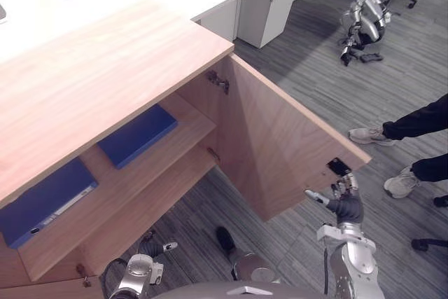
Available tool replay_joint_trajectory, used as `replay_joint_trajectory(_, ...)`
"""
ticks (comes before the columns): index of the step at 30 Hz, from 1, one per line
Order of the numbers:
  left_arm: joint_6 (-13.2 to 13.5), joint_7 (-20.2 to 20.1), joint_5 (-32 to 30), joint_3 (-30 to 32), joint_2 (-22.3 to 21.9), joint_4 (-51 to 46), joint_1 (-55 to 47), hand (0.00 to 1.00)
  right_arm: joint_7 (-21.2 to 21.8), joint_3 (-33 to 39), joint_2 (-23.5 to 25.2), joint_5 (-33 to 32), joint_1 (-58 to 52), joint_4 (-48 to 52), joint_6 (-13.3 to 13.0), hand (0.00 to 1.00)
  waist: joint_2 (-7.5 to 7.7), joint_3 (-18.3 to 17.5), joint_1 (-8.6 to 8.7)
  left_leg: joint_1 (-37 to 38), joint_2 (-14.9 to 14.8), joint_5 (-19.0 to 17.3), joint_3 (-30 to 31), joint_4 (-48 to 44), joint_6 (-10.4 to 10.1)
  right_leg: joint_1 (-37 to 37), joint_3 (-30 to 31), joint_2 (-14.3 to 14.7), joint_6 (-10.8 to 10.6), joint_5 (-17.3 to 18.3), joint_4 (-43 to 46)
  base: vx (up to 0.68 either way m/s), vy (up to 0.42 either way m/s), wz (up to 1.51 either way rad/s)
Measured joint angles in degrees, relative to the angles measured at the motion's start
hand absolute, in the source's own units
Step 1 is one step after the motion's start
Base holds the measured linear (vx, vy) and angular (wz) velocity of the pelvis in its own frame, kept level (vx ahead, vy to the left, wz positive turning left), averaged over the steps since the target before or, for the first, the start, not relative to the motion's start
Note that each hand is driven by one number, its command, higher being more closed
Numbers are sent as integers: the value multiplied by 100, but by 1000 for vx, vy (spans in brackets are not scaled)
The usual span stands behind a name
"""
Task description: Walk over to the cabinet, pick up the folder, carry it to the office cabinet, place the folder inside the office cabinet, then close the office cabinet door
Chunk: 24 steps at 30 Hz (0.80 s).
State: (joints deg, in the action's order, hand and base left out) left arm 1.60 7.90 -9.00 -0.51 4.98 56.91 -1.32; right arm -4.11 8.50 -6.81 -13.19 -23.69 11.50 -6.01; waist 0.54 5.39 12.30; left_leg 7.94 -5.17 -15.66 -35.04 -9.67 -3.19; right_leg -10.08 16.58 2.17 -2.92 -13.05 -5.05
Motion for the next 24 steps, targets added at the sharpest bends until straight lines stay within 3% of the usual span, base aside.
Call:
replay_joint_trajectory(5, 0, -105, -158, -205, 105, -6, -9, 0, 272, -642, -325, 27, -629, 362, -1, 0, 298, -101, -102, -146, -27, -26, 221, -201, 13, 29, -203, -91, 22, 13, 35, -72, -74, 19)
replay_joint_trajectory(9, 3, -175, -404, -242, 321, -15, -9, 0, 781, -1547, -1155, 538, -932, 505, -2, 0, 671, -134, -247, -267, -125, -87, 506, -453, -41, 139, -489, -137, 93, 32, 38, -40, -49, 32)
replay_joint_trajectory(12, 10, -206, -533, -287, 412, -117, -93, 0, 1071, -1978, -1517, 863, -1010, 630, -28, 0, 817, -183, -368, -375, -169, -122, 786, -577, -50, 219, -762, -192, 176, 100, 38, -34, -14, 49)
replay_joint_trajectory(14, 23, -211, -700, -403, 519, -221, -158, 0, 1304, -2328, -1654, 1153, -938, 655, -128, 0, 920, -224, -545, -527, -183, -135, 1043, -671, -31, 246, -1014, -250, 207, 123, 38, -22, -4, 56)
replay_joint_trajectory(19, 16, -217, -863, -450, 799, -187, -146, 0, 1346, -2622, -1641, 1412, -201, 328, -164, 0, 1069, -275, -767, -648, -173, -112, 1576, -722, 14, 437, -1583, -361, 241, 243, 40, 12, 29, 59)
replay_joint_trajectory(24, 15, -208, -926, -411, 970, -48, -32, 0, 1216, -2631, -1598, 1405, 636, -207, -159, 0, 1042, -278, -949, -972, -96, -79, 2177, -750, 65, 457, -2128, -509, 137, 313, 43, 29, 51, 62)
